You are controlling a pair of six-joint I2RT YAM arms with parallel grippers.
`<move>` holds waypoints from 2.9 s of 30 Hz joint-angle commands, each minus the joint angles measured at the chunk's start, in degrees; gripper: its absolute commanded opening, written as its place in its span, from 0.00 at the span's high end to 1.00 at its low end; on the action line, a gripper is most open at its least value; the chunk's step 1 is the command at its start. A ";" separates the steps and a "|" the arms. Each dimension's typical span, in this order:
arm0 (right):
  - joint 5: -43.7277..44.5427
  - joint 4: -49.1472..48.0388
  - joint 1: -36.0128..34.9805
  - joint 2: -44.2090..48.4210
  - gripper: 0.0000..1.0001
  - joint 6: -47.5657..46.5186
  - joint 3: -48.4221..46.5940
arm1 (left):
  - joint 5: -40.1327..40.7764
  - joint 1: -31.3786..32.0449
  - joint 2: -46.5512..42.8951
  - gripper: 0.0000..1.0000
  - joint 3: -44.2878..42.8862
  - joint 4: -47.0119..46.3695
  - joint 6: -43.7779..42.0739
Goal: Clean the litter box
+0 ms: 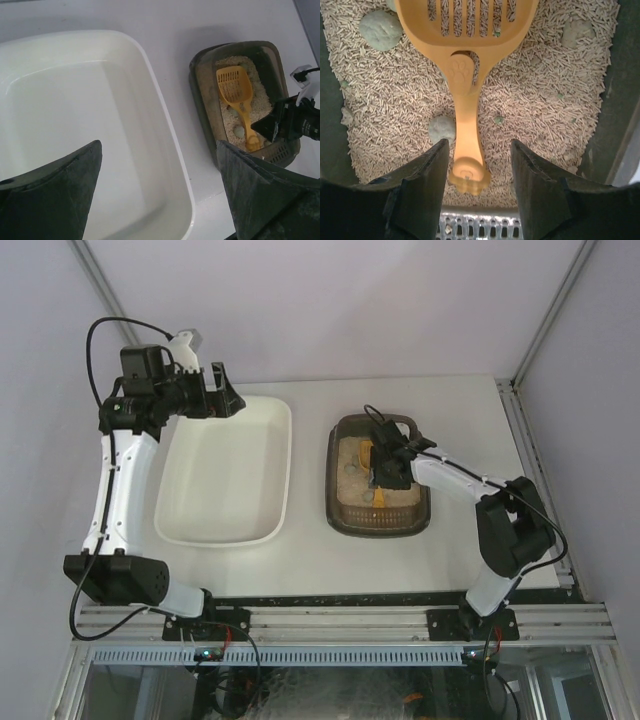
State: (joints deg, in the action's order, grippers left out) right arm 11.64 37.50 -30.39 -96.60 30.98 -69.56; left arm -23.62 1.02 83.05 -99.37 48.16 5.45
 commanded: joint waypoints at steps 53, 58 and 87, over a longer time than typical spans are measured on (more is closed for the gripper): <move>-11.33 7.78 -1.49 3.61 1.00 -6.30 -13.87 | -6.98 22.33 32.76 0.00 -15.99 -4.54 12.28; -10.50 8.35 -2.65 4.83 1.00 -6.22 -14.82 | -6.20 24.32 33.95 0.00 -16.72 -4.39 11.73; -11.96 7.70 -5.99 7.24 1.00 -5.75 -16.50 | -23.39 26.12 34.26 0.98 -12.15 -11.51 17.57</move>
State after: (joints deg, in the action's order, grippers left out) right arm -0.67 48.38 -35.68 -91.79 25.80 -83.81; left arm -37.17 26.06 121.62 -113.95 40.23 20.16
